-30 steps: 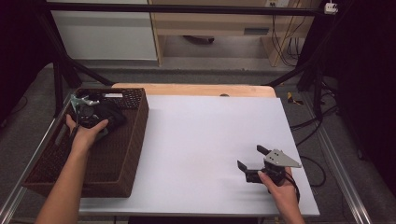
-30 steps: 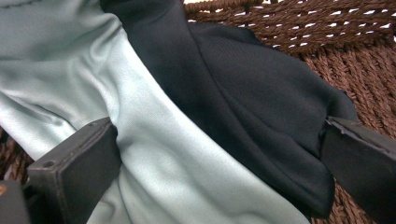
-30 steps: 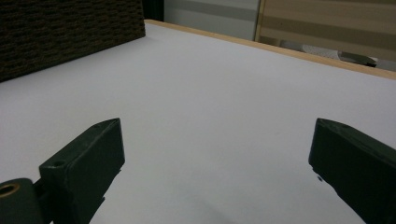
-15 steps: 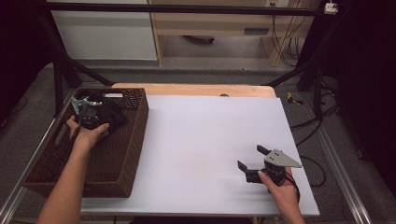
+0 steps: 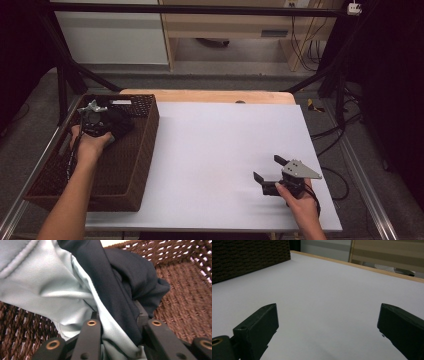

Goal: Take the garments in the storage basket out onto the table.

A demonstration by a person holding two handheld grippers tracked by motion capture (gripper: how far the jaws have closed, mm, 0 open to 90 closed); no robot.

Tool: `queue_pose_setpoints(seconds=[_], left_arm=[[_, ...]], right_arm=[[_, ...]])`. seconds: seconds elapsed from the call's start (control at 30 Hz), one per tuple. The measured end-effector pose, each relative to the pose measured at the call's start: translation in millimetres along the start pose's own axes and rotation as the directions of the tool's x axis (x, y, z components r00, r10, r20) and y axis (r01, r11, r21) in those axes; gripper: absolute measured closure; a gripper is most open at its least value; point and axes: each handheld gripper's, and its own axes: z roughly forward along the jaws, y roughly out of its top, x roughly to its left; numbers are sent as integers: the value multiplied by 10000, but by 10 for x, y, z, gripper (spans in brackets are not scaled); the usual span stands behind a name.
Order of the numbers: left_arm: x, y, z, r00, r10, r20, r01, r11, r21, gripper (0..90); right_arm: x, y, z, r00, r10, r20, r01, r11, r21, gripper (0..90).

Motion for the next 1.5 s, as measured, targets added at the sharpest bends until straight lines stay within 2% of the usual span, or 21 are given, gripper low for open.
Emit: queue_pose_setpoints(seconds=[0.17, 0.2, 0.27, 0.33, 0.47, 0.67, 0.87, 0.97, 1.07, 1.2, 1.3, 1.33, 1.5], left_arm=[[84, 68, -146, 9992, -351, 172, 359, 9982, -478, 768], [138, 107, -230, 9975, -618, 356, 646, 9944, -833, 774], [153, 127, -266, 9971, -659, 369, 692, 9929, -963, 776], [190, 199, -378, 9981, -543, 284, 575, 9901, -1284, 777], [251, 318, -565, 9952, -842, 497, 921, 9782, -1863, 779], [311, 496, -807, 9939, -913, 617, 1037, 9642, -2439, 781], [295, 600, -971, 9876, -1058, 1159, 1370, 9415, -3078, 781], [278, 662, -1029, 9783, -1287, 1625, 1771, 9261, -3331, 781], [220, 747, -1096, 9788, -1110, 1720, 1667, 9199, -3549, 781], [139, 856, -1198, 9827, -733, 1703, 1351, 9121, -3870, 781], [97, 923, -1270, 9832, -721, 1679, 1355, 9042, -4051, 781], [88, 942, -1293, 9827, -781, 1680, 1414, 9020, -4080, 780], [30, 1023, -1370, 9756, -775, 2056, 1635, 8811, -4437, 780]], right_arm=[[2, 0, -1, 10000, -7, -16, 7, 10000, -15, 37], [0, -3, -5, 10000, 14, -17, -14, 10000, -17, 37], [-2, -5, -7, 10000, 22, -19, -22, 10000, -15, 37], [-6, -8, -14, 10000, 40, -1, -40, 10000, -27, 37], [-13, -8, -26, 10000, 65, 28, -65, 10000, -65, 37], [-14, -8, -15, 10000, 35, 24, -35, 10000, -63, 37], [-7, -7, -15, 10000, 41, 13, -41, 10000, -54, 37], [-10, -9, -14, 10000, 47, 35, -47, 10000, -40, 37], [-15, -9, -18, 10000, 62, 44, -62, 10000, -52, 37], [-15, -8, -18, 10000, 71, 22, -71, 10000, -63, 37], [-10, -5, -18, 10000, 68, 7, -68, 9999, -86, 37], [-6, -7, -16, 10000, 48, -4, -48, 10000, -54, 37], [-9, -9, -12, 10000, 70, -35, -71, 10000, -42, 37]])
